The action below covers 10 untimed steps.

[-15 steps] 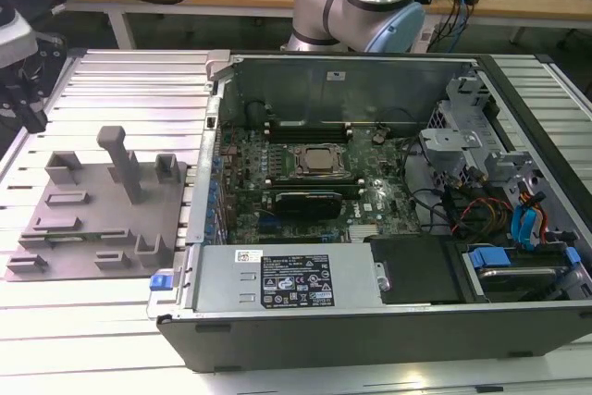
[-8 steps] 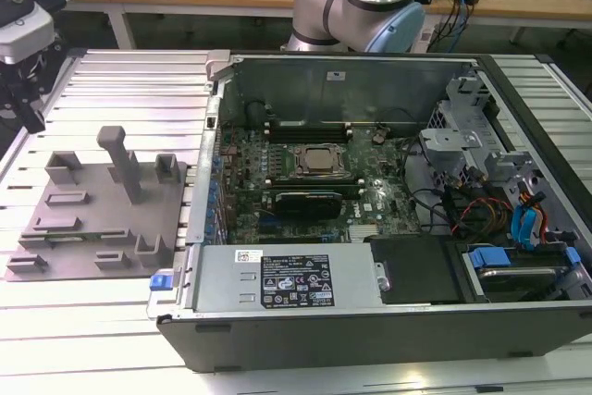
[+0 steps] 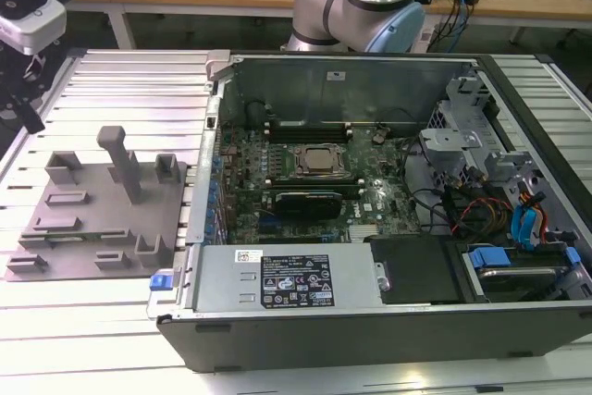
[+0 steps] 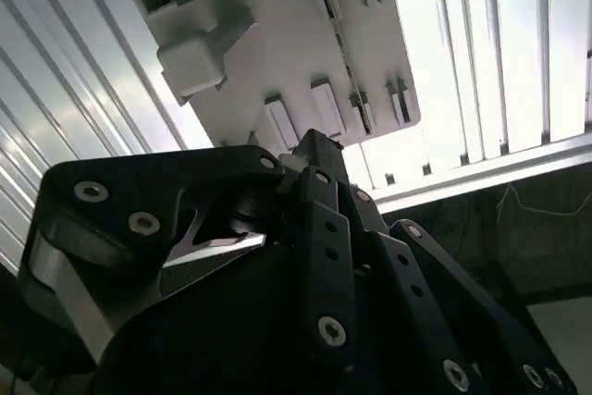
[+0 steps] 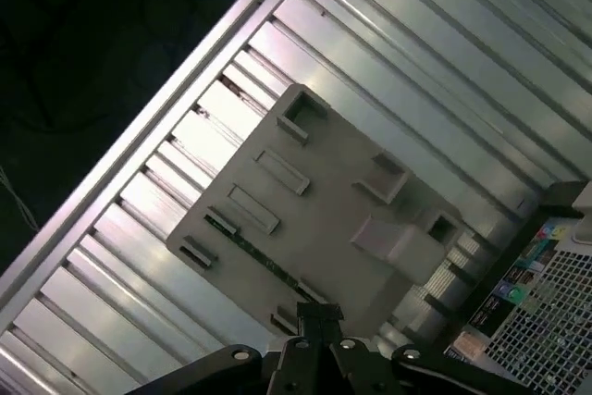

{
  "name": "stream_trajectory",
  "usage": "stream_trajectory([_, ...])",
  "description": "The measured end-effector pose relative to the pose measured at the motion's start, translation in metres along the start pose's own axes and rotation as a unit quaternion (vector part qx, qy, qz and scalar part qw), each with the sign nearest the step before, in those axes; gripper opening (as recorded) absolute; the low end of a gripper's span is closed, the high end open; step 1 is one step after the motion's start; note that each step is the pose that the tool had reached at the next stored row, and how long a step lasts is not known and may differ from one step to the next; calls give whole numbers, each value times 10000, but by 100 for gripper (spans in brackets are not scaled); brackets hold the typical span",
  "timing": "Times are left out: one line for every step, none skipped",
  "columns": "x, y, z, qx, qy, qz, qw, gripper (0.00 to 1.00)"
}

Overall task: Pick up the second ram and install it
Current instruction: 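Pick up the second ram and move it above second insertion slot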

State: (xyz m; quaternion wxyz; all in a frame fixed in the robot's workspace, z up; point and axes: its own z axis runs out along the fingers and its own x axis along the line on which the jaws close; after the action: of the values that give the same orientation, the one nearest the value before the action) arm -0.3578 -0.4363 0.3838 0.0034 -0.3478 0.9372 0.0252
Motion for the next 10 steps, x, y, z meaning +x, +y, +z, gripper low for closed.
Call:
stream_trajectory([0,0,0,-4,7,-158,9999,8])
stream_trajectory([0,0,0,-7,13,-287,9996,8])
stream_trajectory([0,0,0,-9,17,-375,9993,8])
stream_trajectory([0,0,0,-11,20,-442,9990,8])
stream_trajectory([0,0,0,-13,25,-550,9985,8])
stream_trajectory([0,0,0,-16,30,-675,9977,8])
stream_trajectory([0,0,0,-19,36,-792,9969,8])
stream_trajectory([0,0,0,-21,39,-866,9962,8])
stream_trajectory([0,0,0,-22,41,-920,9958,8])
stream_trajectory([0,0,0,-25,47,-1037,9946,8])
